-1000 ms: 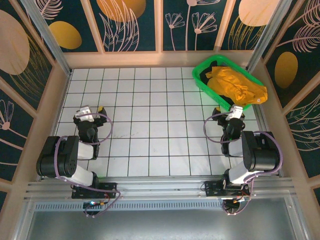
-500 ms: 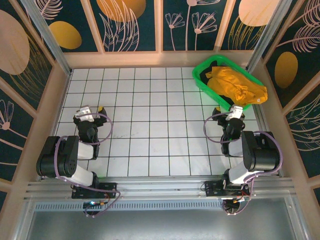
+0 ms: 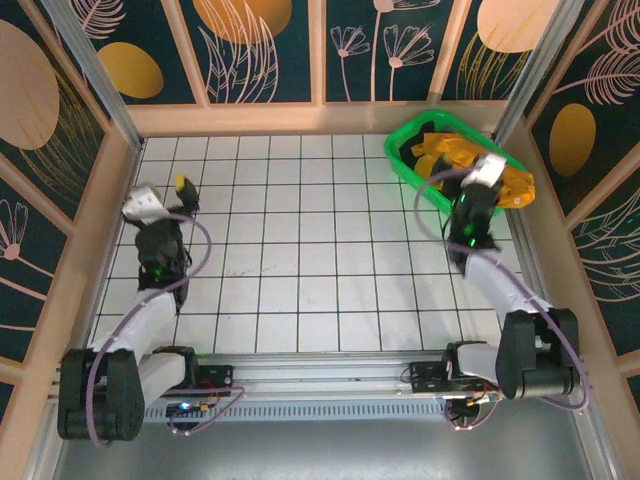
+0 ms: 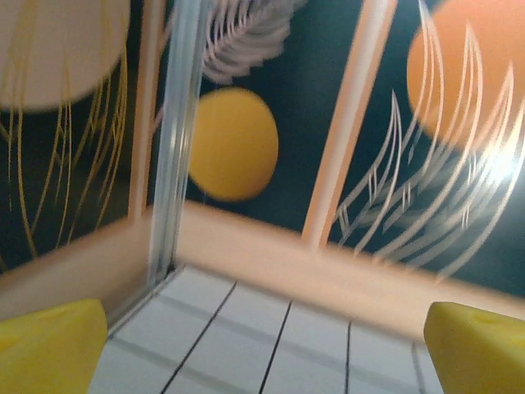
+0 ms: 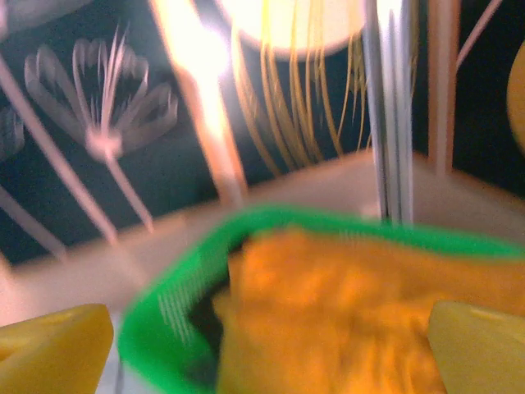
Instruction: Fold and stack the t-shirts
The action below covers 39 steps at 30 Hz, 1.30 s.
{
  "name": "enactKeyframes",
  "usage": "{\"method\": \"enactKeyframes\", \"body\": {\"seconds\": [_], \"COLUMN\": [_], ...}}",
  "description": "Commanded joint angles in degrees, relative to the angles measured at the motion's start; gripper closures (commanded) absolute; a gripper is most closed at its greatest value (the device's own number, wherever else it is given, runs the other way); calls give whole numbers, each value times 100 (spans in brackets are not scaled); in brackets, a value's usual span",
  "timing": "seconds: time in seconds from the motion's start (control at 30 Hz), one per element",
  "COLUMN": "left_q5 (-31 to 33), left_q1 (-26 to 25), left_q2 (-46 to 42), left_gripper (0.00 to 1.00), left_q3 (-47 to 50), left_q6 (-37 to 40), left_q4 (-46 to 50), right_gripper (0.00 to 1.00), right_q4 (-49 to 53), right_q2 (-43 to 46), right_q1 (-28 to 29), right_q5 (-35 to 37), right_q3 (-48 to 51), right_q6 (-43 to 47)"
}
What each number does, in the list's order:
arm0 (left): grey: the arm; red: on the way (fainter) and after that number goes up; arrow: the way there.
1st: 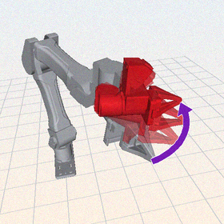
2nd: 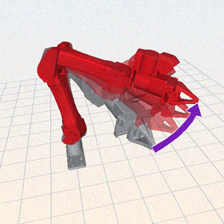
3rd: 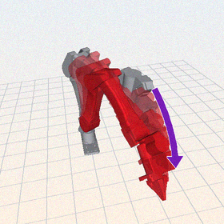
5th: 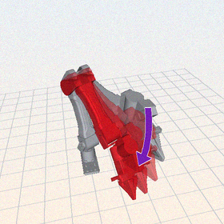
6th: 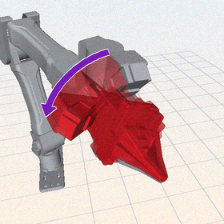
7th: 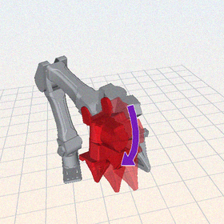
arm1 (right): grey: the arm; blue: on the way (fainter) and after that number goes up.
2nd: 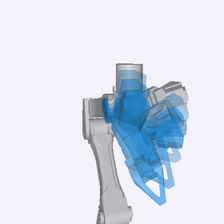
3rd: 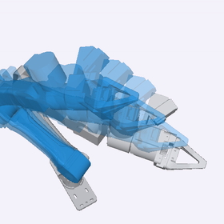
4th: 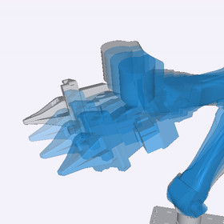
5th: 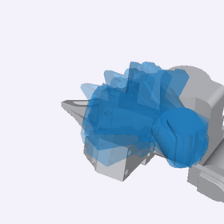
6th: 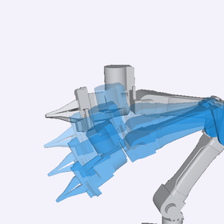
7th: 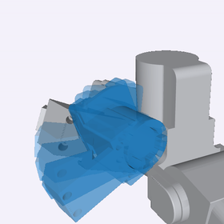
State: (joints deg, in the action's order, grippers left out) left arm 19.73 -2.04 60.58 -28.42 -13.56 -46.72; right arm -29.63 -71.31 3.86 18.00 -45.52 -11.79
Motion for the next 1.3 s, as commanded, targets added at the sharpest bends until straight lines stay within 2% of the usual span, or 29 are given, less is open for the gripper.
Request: {"method": "enactKeyframes", "body": {"seconds": [0.0,0.03,0.17,0.23,0.3,0.43,0.57,0.73,0.8,0.9,0.93,1.03,1.27], "left_q5": [649,462,-1384,-1831,-2179,-2597,-2816,-2972,-2992,-2997,-2996,-2966,-2952], "left_q1": [0,7,-8,-149,-399,-885,-1367,-1829,-1953,-2036,-2037,-2046,-2046], "left_q2": [68,248,1226,1595,1869,2257,2333,2458,2485,2520,2529,2521,2503], "left_gripper": [1,1,1,1,1,7,17,30,35,44,47,51,53], "left_q3": [-1761,-2014,-3384,-3834,-4175,-4628,-4503,-4358,-4321,-4333,-4343,-4440,-4687], "left_q6": [-2040,-2287,-2623,-2736,-2537,-2167,-2148,-2348,-2395,-2441,-2437,-2361,-2305], "left_q4": [3094,3248,3855,4106,4321,4854,4816,4739,4686,4673,4672,4698,4694], "right_gripper": [1,6,13,13,13,14,14,26,34,55,63,100,100], "right_q4": [3474,3684,4615,5277,5611,6137,6429,6857,6878,6805,6787,6763,6168], "right_q2": [-507,-724,-1452,-1869,-2228,-2944,-3665,-4484,-4620,-4716,-4725,-4689,-3768], "right_q1": [-579,-698,-761,-771,-767,-775,-763,-779,-780,-786,-783,-777,-755], "right_q5": [-235,-621,-683,-566,-764,-1015,-1235,-1058,-1022,-1052,-1061,-956,-444], "right_q3": [-2049,-2450,-3647,-4236,-4545,-4922,-5240,-5815,-5923,-5981,-5999,-6058,-6069], "right_q6": [-1497,-1414,-1430,-1477,-1328,-1144,-810,-733,-791,-896,-931,-1054,-1249]}}
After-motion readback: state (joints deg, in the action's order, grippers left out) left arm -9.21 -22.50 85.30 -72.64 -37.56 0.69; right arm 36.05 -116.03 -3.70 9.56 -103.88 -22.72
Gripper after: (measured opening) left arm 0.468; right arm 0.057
